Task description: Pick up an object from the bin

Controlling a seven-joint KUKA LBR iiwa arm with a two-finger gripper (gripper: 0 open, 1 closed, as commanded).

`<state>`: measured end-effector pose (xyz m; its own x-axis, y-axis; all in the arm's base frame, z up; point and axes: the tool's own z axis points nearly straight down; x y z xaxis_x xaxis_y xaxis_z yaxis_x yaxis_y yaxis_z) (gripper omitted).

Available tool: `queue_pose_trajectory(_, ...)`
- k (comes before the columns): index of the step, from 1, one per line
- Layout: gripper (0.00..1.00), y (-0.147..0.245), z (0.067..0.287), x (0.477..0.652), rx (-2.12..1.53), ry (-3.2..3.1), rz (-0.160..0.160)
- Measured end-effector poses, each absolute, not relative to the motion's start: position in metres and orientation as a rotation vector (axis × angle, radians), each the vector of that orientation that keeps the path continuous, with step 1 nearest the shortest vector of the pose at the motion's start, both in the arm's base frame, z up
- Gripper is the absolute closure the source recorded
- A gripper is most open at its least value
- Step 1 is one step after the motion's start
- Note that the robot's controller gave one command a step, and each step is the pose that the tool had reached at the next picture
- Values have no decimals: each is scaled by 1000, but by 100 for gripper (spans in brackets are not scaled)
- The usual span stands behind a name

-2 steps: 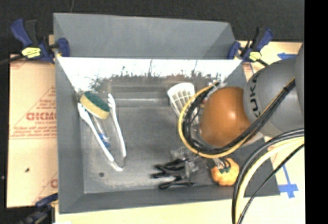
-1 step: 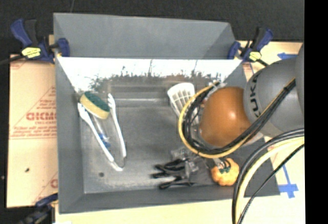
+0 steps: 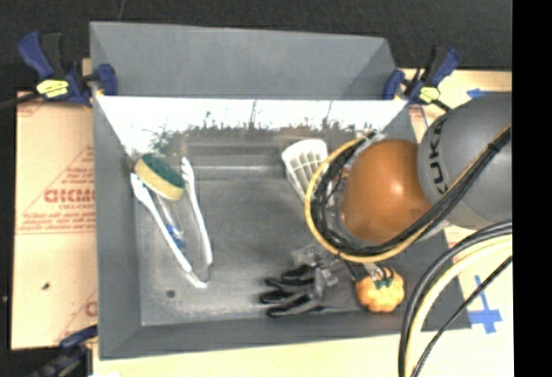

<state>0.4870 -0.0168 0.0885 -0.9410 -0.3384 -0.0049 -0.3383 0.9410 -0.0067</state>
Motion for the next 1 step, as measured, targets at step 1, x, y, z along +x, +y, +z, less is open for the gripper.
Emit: queue_pose_trajectory(1,100,-17,105,488,-537,3084,-11)
